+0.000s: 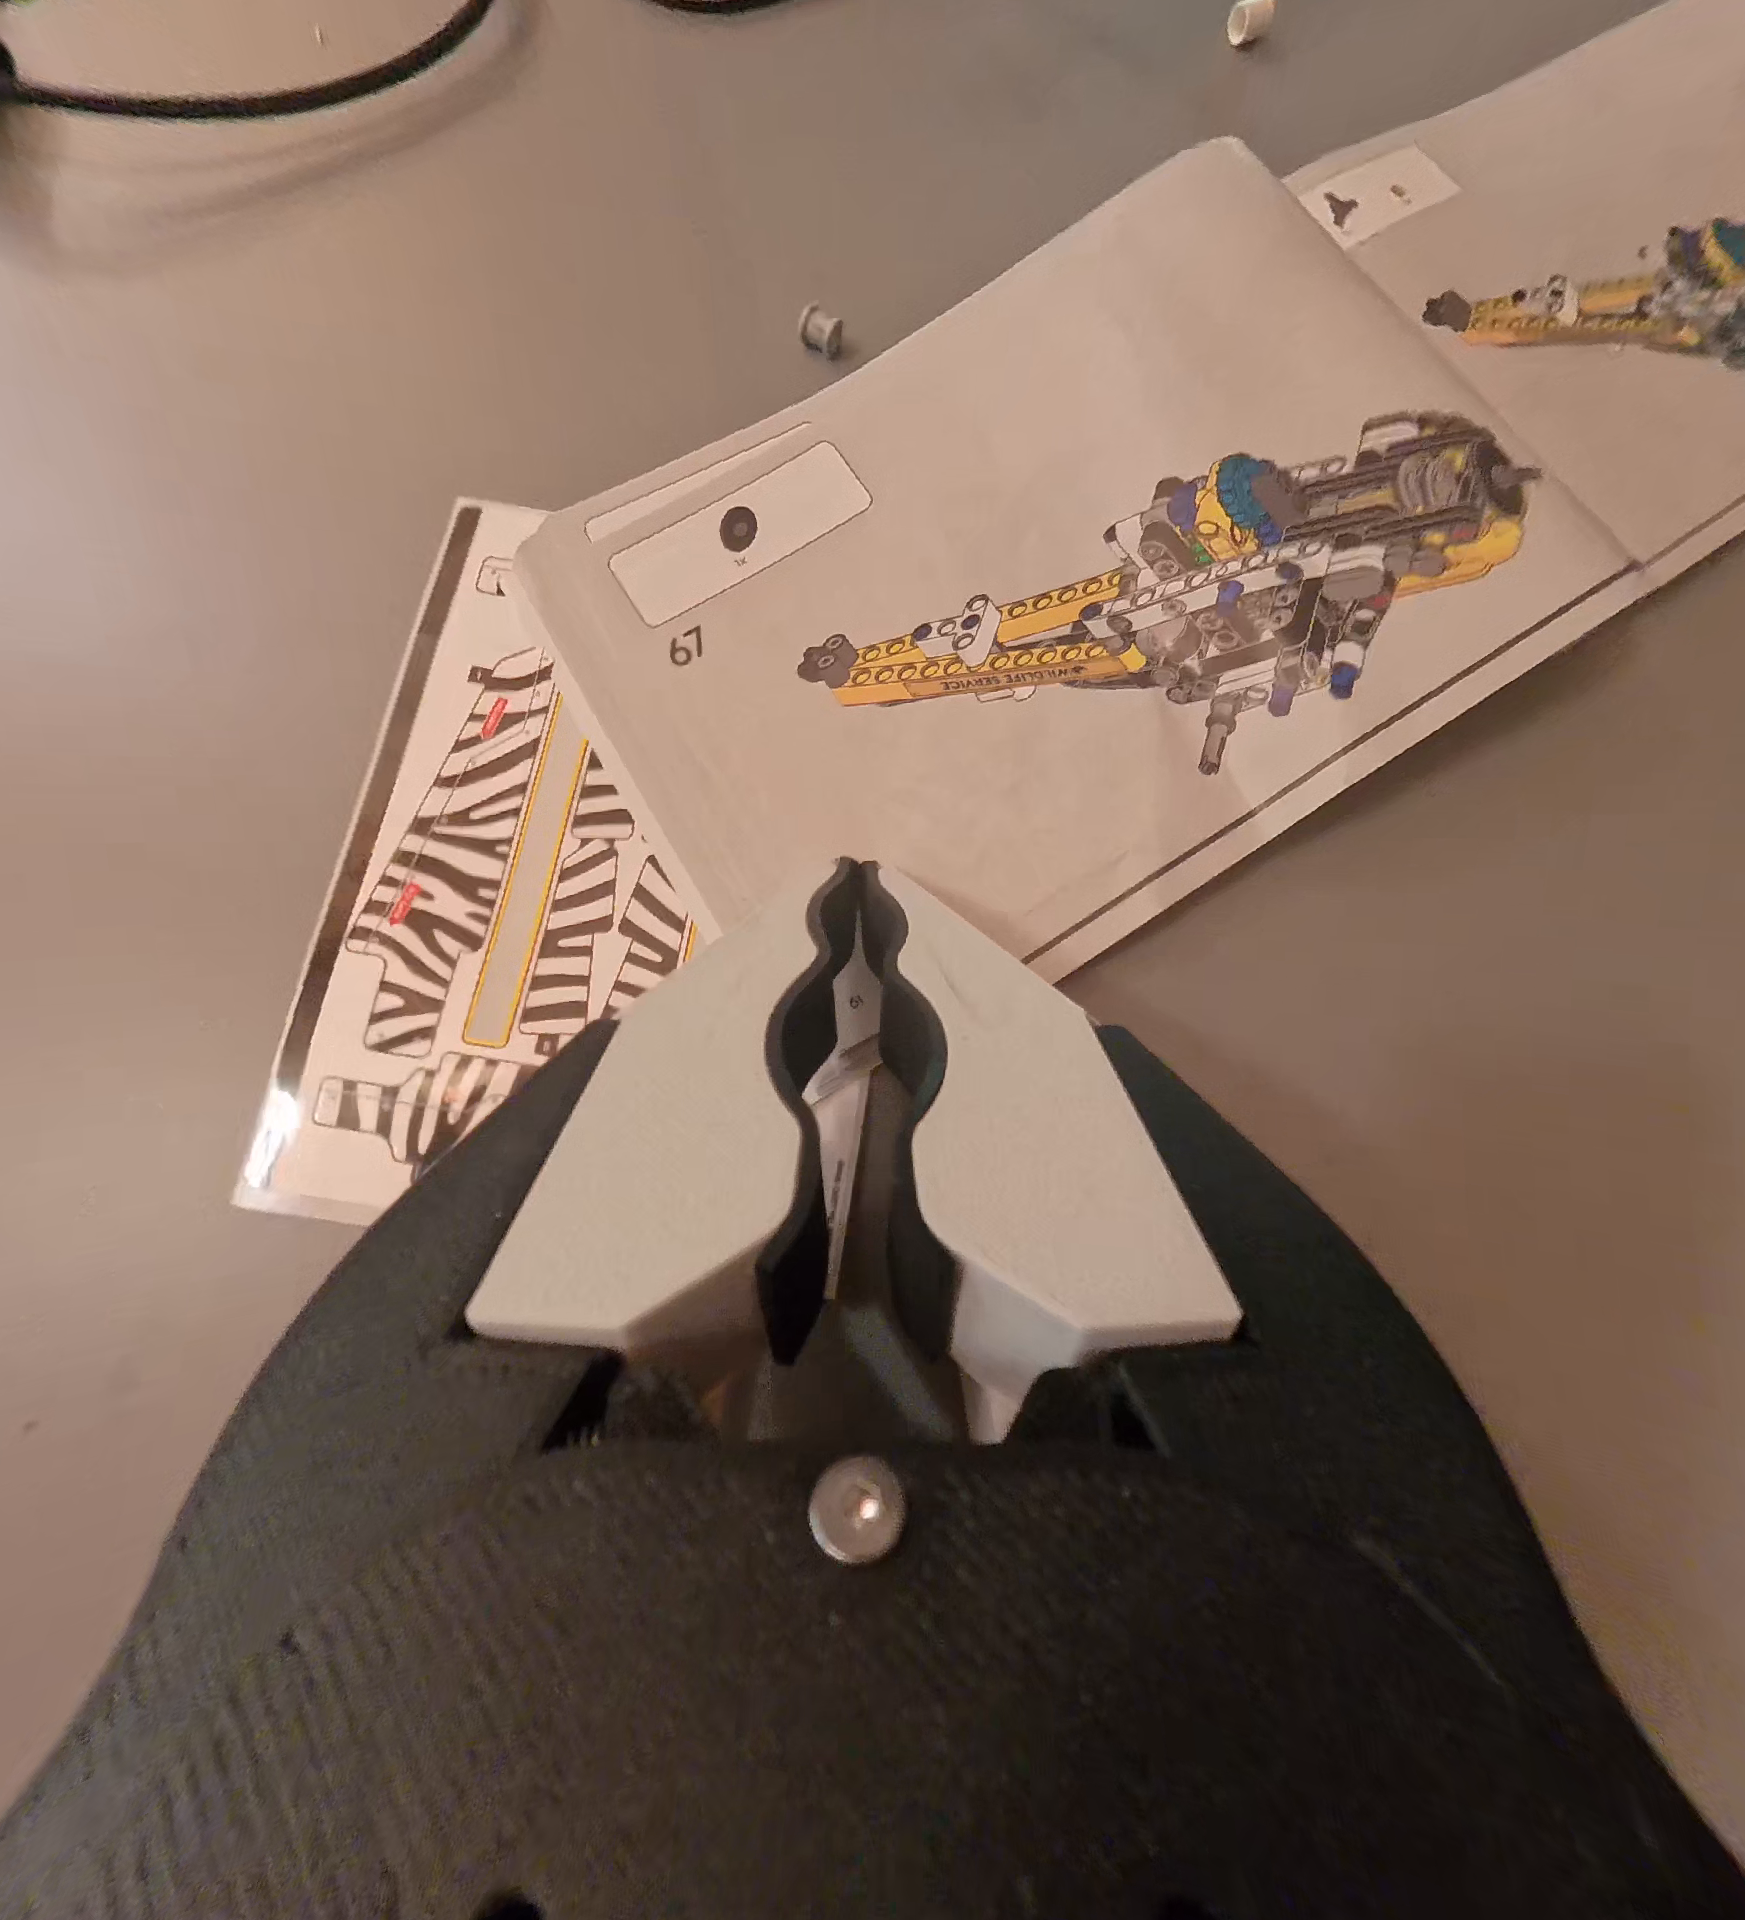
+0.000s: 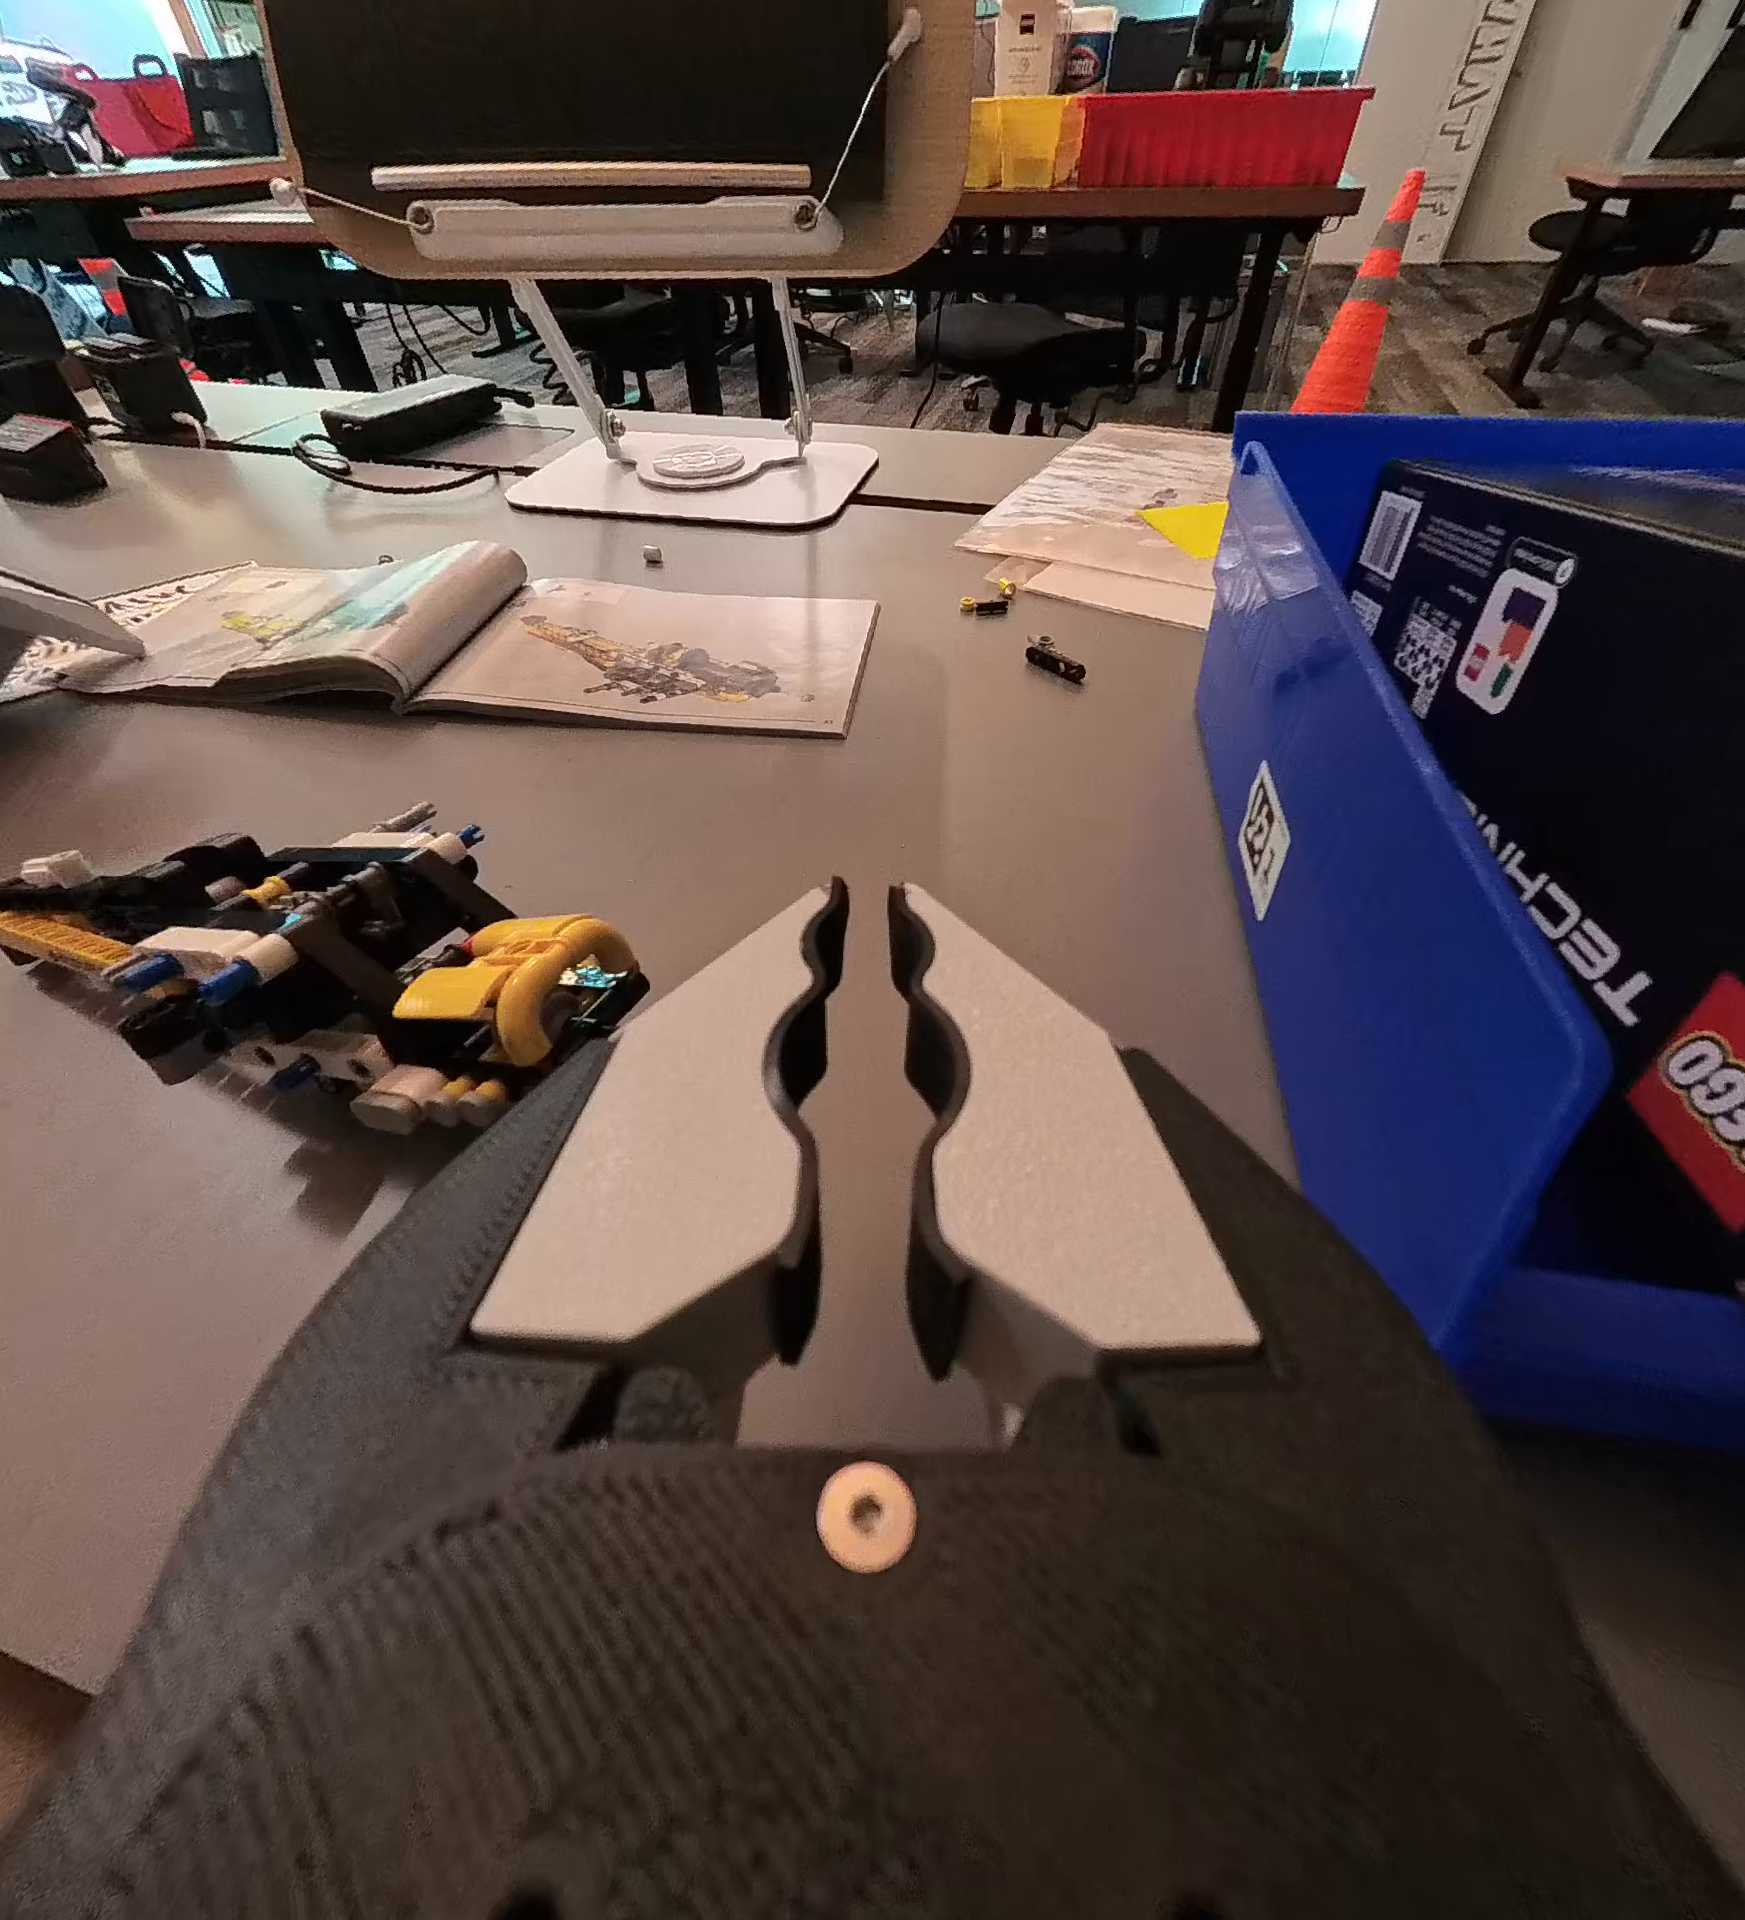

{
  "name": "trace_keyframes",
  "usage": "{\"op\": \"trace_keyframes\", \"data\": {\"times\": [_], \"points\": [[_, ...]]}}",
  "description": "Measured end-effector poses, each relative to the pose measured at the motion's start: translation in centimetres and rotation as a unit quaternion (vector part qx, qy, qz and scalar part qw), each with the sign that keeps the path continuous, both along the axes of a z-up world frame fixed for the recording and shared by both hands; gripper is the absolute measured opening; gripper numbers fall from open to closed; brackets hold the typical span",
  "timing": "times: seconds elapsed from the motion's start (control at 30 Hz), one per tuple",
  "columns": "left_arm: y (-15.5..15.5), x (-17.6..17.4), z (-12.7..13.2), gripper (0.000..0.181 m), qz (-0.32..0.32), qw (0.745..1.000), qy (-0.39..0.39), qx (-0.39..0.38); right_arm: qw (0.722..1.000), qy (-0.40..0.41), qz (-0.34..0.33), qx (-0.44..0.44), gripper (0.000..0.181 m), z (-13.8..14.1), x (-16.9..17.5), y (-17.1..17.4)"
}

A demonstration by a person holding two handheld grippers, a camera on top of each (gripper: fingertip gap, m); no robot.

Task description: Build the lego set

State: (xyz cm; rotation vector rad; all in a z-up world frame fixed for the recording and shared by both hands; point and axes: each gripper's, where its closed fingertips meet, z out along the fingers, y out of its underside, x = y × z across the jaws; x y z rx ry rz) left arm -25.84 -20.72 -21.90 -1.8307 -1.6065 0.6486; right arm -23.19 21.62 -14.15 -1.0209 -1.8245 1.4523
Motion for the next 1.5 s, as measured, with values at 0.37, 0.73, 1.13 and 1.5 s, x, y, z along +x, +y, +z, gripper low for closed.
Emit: {"op": "trace_keyframes", "data": {"times": [0.37,0.73,1.13,1.5], "points": [[5.5,-2.1,0.9,0.0,-0.04,0.998,0.003,-0.057,1.0,0.002,0.001,-0.01,0.006,0.2,0.1,0.1],[10.3,-4.6,0.4,0.0,-0.056,0.998,-0.011,-0.035,1.0,-0.002,0.003,-0.027,0.006,0.4,0.0,0.3],[16.2,-9.2,3.4,0.0,-0.09,0.992,0.002,0.09,0.999,-0.011,0.001,-0.034,0.007,0.3,-0.2,0.5],[22.0,-11.7,6.6,0.0,-0.14,0.972,0.042,0.184,0.999,-0.014,0.002,-0.043,0.008,0.3,-0.2,0.6]]}}
